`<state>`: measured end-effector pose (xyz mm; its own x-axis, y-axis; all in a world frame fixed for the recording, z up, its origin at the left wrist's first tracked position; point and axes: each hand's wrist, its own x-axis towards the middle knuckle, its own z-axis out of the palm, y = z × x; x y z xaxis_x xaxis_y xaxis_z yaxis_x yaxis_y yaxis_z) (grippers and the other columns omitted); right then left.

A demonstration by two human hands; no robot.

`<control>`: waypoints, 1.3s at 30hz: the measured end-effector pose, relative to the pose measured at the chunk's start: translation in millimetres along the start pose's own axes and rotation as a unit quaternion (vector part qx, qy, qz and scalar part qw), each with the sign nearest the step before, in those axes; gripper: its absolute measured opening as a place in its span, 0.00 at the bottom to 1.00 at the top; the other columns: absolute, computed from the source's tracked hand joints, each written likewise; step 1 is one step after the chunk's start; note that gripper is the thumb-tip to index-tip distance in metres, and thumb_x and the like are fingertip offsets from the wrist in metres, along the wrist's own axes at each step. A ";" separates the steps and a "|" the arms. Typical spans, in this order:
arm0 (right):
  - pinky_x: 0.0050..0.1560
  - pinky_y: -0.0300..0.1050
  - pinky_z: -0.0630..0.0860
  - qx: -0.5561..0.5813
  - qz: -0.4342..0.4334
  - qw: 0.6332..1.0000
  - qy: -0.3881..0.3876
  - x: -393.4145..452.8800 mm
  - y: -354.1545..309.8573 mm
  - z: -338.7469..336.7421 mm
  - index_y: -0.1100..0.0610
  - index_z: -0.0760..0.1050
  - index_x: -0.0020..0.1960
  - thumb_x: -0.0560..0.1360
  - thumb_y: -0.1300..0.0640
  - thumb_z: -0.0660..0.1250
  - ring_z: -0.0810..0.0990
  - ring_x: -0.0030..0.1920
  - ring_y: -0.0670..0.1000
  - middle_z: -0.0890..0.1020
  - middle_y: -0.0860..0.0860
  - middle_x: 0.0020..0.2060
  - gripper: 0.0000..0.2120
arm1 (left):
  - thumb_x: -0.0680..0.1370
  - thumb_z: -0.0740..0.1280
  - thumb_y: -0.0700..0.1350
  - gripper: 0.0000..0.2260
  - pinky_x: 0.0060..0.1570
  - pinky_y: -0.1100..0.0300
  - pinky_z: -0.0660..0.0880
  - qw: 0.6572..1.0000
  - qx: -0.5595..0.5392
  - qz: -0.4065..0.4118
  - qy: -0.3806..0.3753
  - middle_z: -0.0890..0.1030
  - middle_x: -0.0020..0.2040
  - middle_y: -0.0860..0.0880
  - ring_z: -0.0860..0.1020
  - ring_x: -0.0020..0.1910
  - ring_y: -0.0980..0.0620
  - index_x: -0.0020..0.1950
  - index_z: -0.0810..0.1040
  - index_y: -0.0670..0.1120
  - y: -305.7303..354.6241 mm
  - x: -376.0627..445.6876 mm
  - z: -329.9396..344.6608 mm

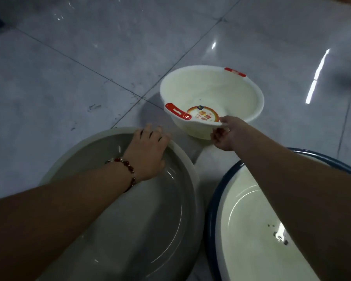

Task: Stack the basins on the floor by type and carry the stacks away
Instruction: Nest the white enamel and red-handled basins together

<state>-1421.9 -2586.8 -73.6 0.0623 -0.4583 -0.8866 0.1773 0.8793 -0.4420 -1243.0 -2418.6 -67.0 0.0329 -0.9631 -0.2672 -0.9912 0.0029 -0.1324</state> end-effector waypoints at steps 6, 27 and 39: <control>0.34 0.44 0.76 -0.006 0.008 1.000 -0.013 -69.0 -25.2 -32.3 0.59 0.72 0.43 0.76 0.59 0.66 0.77 0.28 0.49 0.76 0.52 0.27 0.05 | 0.77 0.65 0.60 0.35 0.74 0.46 0.60 0.996 -0.056 0.029 -0.069 0.56 0.80 0.41 0.59 0.77 0.41 0.79 0.53 0.54 -12.1 -19.7 -37.6; 0.46 0.45 0.78 -0.111 -0.108 0.986 -0.059 -394.4 88.4 -176.1 0.62 0.75 0.47 0.75 0.58 0.69 0.81 0.39 0.51 0.83 0.55 0.38 0.08 | 0.77 0.70 0.46 0.09 0.40 0.48 0.82 0.537 -0.809 -0.232 -0.060 0.83 0.50 0.40 0.82 0.46 0.44 0.53 0.76 0.42 110.8 -236.7 -219.5; 0.60 0.61 0.77 -0.007 -0.213 0.966 0.147 -516.8 119.5 -374.9 0.57 0.70 0.66 0.74 0.49 0.72 0.79 0.57 0.64 0.77 0.61 0.60 0.24 | 0.74 0.73 0.37 0.16 0.48 0.44 0.83 0.511 -0.807 -0.102 -0.278 0.82 0.52 0.34 0.85 0.45 0.37 0.60 0.74 0.39 217.5 -254.0 -251.9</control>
<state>-1801.1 -2196.2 280.8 -0.2951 -0.7244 -0.6230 0.1122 0.6213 -0.7755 -1499.3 -2241.1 212.5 -0.2570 -0.6724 -0.6942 0.2399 -0.7402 0.6281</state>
